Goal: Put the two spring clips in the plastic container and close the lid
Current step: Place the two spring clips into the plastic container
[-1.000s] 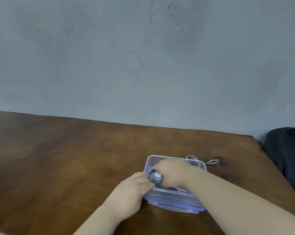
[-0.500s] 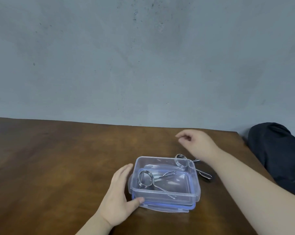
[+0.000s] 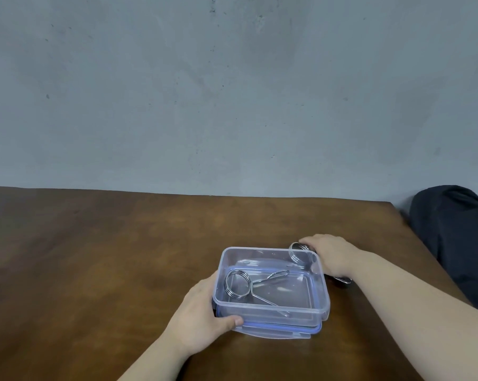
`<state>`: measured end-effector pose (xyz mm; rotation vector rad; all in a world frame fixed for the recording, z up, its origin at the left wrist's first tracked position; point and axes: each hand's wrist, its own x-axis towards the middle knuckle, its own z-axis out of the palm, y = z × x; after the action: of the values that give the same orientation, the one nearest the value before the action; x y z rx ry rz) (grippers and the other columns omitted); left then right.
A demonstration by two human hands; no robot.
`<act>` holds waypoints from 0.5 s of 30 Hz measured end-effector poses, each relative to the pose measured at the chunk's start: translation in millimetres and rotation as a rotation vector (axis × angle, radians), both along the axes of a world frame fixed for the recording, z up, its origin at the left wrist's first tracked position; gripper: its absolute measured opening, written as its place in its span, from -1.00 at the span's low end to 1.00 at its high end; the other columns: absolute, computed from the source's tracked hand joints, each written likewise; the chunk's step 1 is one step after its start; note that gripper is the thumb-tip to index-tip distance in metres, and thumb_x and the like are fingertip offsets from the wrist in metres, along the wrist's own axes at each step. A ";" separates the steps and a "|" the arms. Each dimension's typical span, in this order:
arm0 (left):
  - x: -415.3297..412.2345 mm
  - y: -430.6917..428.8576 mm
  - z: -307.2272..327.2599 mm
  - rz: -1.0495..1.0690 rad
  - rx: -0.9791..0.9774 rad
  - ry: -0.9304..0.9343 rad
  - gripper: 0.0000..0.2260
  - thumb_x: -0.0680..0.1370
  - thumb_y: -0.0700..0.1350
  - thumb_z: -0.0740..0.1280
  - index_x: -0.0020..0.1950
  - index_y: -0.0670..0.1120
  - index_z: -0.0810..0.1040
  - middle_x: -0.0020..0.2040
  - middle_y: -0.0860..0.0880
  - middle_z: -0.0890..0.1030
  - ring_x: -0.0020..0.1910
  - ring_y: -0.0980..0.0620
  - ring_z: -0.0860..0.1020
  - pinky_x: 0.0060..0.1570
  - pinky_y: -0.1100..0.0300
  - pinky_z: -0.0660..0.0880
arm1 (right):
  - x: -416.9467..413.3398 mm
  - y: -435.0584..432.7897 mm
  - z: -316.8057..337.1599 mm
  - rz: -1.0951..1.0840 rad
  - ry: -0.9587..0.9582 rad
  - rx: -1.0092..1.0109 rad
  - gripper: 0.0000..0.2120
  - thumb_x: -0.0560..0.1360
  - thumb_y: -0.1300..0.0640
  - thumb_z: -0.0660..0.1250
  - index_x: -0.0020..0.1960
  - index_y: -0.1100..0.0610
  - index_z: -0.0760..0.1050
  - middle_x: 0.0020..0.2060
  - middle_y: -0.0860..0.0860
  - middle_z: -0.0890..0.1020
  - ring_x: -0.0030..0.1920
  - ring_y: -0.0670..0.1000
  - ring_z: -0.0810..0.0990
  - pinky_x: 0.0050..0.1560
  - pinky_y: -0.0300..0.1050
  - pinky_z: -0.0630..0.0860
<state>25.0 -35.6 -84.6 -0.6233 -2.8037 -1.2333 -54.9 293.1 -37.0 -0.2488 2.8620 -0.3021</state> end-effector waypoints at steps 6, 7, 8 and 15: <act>-0.2 1.2 1.8 -0.001 0.005 0.008 -0.31 0.30 0.02 0.58 0.36 0.31 0.42 0.20 0.27 0.62 0.21 0.10 0.56 0.21 -0.07 0.53 | 3.5 29.3 -8.2 -0.211 -0.161 -0.116 -0.65 0.34 -0.01 0.48 0.04 -0.09 0.41 -0.11 -0.01 0.68 -0.09 0.04 0.65 -0.03 0.04 0.59; -0.4 0.8 1.2 -0.004 0.003 0.012 -0.31 0.30 0.02 0.58 0.37 0.30 0.42 0.20 0.26 0.62 0.21 0.10 0.57 0.21 -0.07 0.53 | 5.6 32.1 -3.5 -0.228 -0.147 -0.141 -0.67 0.34 0.04 0.47 0.03 -0.08 0.42 -0.12 0.01 0.68 -0.10 0.04 0.65 -0.07 0.01 0.58; -0.1 0.5 1.1 -0.004 0.001 0.020 -0.31 0.30 0.02 0.59 0.37 0.30 0.42 0.21 0.26 0.62 0.22 0.11 0.56 0.22 -0.07 0.53 | 6.9 34.4 3.3 -0.252 -0.115 -0.197 -0.68 0.34 0.06 0.46 0.04 -0.06 0.45 -0.12 0.01 0.68 -0.11 0.04 0.65 -0.12 -0.02 0.55; 0.6 1.9 2.1 0.016 -0.011 0.024 -0.32 0.29 0.06 0.57 0.35 0.33 0.42 0.18 0.30 0.62 0.21 0.15 0.56 0.24 -0.04 0.52 | 21.6 -11.9 95.7 -0.124 0.215 -0.770 -0.53 0.42 0.17 0.56 0.22 -0.16 0.50 -0.04 -0.11 0.71 -0.10 -0.11 0.67 -0.01 -0.12 0.49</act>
<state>25.6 -33.7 -82.5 -0.6104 -2.7927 -1.1997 -33.3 281.2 58.8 -0.2463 2.8196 -1.4751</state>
